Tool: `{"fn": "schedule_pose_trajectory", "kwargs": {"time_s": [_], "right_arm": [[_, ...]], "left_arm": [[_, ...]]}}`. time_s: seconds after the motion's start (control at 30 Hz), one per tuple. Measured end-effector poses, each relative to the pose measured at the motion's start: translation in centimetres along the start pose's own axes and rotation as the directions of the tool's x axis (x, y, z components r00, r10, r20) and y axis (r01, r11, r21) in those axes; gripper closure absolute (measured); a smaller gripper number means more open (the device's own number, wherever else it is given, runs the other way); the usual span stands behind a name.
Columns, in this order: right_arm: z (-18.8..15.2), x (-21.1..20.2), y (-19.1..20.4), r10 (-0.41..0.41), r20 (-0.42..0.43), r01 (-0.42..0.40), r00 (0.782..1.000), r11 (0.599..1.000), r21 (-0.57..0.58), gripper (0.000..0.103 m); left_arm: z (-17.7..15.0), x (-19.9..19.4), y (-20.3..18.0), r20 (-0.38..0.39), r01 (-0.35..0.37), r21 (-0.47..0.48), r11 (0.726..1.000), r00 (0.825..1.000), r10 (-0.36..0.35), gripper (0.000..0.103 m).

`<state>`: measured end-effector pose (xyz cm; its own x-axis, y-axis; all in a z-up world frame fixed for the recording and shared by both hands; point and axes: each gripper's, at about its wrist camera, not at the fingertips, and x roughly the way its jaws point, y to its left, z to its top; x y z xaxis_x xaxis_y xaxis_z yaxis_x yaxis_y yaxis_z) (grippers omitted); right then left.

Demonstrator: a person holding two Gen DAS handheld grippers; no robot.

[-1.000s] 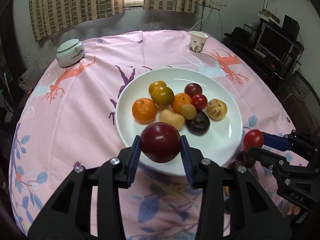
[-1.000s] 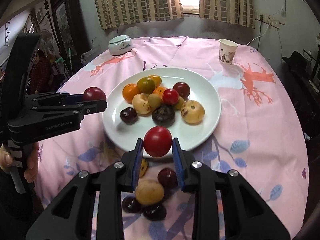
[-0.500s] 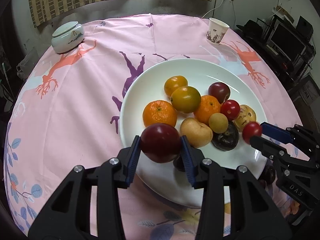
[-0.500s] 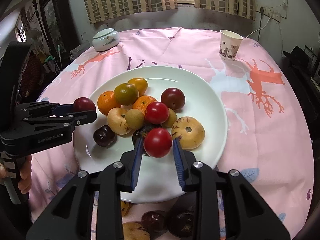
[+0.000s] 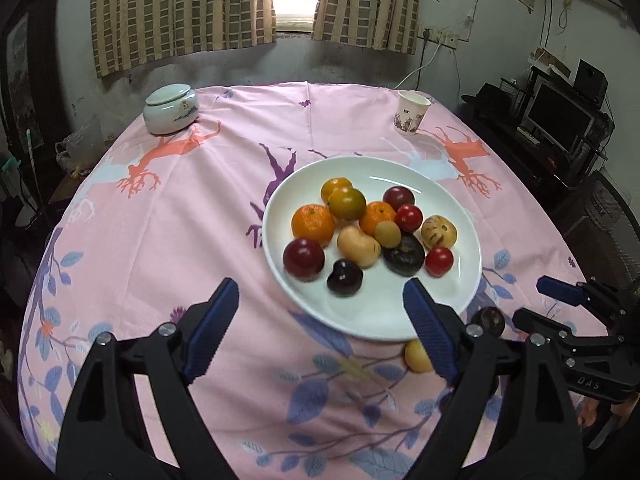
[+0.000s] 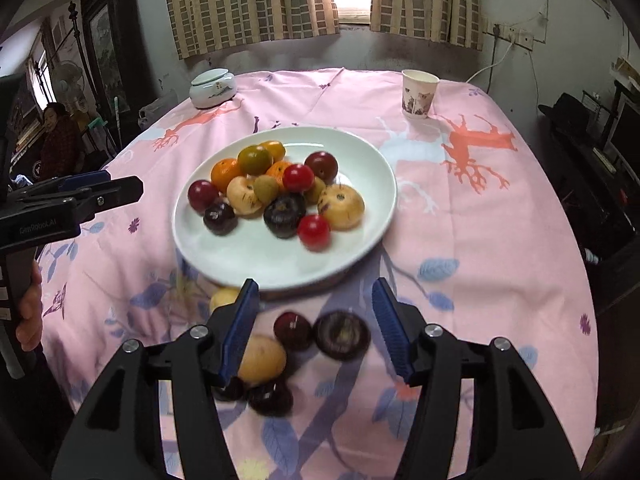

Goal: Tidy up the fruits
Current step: 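Grasp a large pale round fruit with the right tool while the left tool grasps a dark cherry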

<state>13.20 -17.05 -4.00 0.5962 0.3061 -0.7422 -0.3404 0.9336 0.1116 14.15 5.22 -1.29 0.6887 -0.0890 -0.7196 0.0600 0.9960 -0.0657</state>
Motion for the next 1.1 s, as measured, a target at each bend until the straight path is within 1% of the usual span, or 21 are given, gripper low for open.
{"fn": "schedule_pose_trajectory", "kwargs": {"time_s": [0.1, 0.13, 0.2, 0.3, 0.37, 0.43, 0.53, 0.57, 0.6, 0.67, 0.7, 0.8, 0.9, 1.0, 1.1], "right_arm": [[-3.7, -0.9, 0.3, 0.047, -0.013, -0.046, 0.999, 0.997, 0.054, 0.043], [-4.9, -1.1, 0.6, 0.074, -0.014, -0.073, 0.997, 0.994, 0.076, 0.043], [-6.1, -1.1, 1.4, 0.114, -0.008, -0.113, 0.993, 0.988, 0.103, 0.043], [-5.9, -0.1, 2.7, 0.127, -0.031, -0.124, 0.991, 0.989, 0.086, 0.043], [-5.2, 1.2, 3.3, 0.119, -0.055, -0.115, 0.991, 0.991, 0.071, 0.043], [-4.4, 2.7, 3.3, 0.097, -0.081, -0.090, 0.992, 0.992, 0.084, 0.043], [-3.9, 4.8, 3.0, 0.098, -0.125, -0.084, 0.987, 0.990, 0.115, 0.043], [-3.8, 5.5, 2.9, 0.106, -0.142, -0.089, 0.984, 0.988, 0.123, 0.051], [-3.8, 5.9, 2.9, 0.103, -0.149, -0.086, 0.984, 0.989, 0.118, 0.062], [-3.7, 5.4, 2.8, 0.105, -0.126, -0.088, 0.986, 0.987, 0.131, 0.062], [-3.7, 4.5, 2.7, 0.112, -0.099, -0.098, 0.989, 0.986, 0.135, 0.062], [-3.5, 1.0, 2.4, 0.064, -0.008, -0.063, 0.998, 0.993, 0.101, 0.062], [-4.2, -2.3, 1.2, 0.032, 0.054, -0.037, 0.998, 0.994, 0.104, 0.062], [-6.0, -4.0, -0.5, 0.031, 0.066, -0.040, 0.997, 0.990, 0.134, 0.062], [-7.8, -4.7, -1.9, 0.048, 0.064, -0.058, 0.997, 0.984, 0.169, 0.062]], "left_arm": [[-3.5, -0.8, -0.4, 0.012, -0.023, -0.023, 0.999, 1.000, 0.023, 0.017], [-4.6, -0.9, -0.4, 0.009, -0.018, -0.035, 0.999, 1.000, 0.018, 0.017], [-6.6, -0.8, -0.4, -0.020, -0.005, -0.046, 0.999, 1.000, 0.004, 0.017], [-8.7, -0.9, -0.3, -0.050, -0.017, -0.033, 0.999, 0.999, 0.015, 0.017], [-9.5, -1.5, 0.3, -0.045, -0.029, -0.039, 0.999, 0.999, 0.027, 0.017], [-9.9, -2.1, 1.2, -0.038, -0.027, -0.062, 0.998, 0.999, 0.025, 0.017], [-10.1, -2.6, 2.2, -0.035, -0.017, -0.076, 0.997, 0.999, 0.014, 0.017], [-10.1, -2.7, 2.4, -0.035, -0.016, -0.074, 0.997, 0.999, 0.013, 0.017], [-10.0, -2.8, 2.4, -0.035, -0.014, -0.070, 0.997, 0.999, 0.012, 0.017], [-10.0, -2.7, 2.1, -0.042, -0.005, -0.054, 0.999, 0.999, 0.002, 0.017], [-10.0, -2.7, 1.7, -0.046, 0.002, -0.040, 0.999, 0.999, -0.003, 0.017], [-10.1, -2.2, -0.5, -0.056, 0.026, 0.005, 1.000, 0.998, -0.026, 0.017], [-10.4, -1.6, -3.5, -0.053, 0.063, 0.072, 0.995, 0.997, -0.060, 0.017], [-10.9, -0.3, -6.5, -0.073, 0.070, 0.157, 0.985, 0.996, -0.059, 0.017], [-11.4, 1.1, -8.4, -0.096, 0.054, 0.210, 0.976, 0.995, -0.034, 0.017]]}}
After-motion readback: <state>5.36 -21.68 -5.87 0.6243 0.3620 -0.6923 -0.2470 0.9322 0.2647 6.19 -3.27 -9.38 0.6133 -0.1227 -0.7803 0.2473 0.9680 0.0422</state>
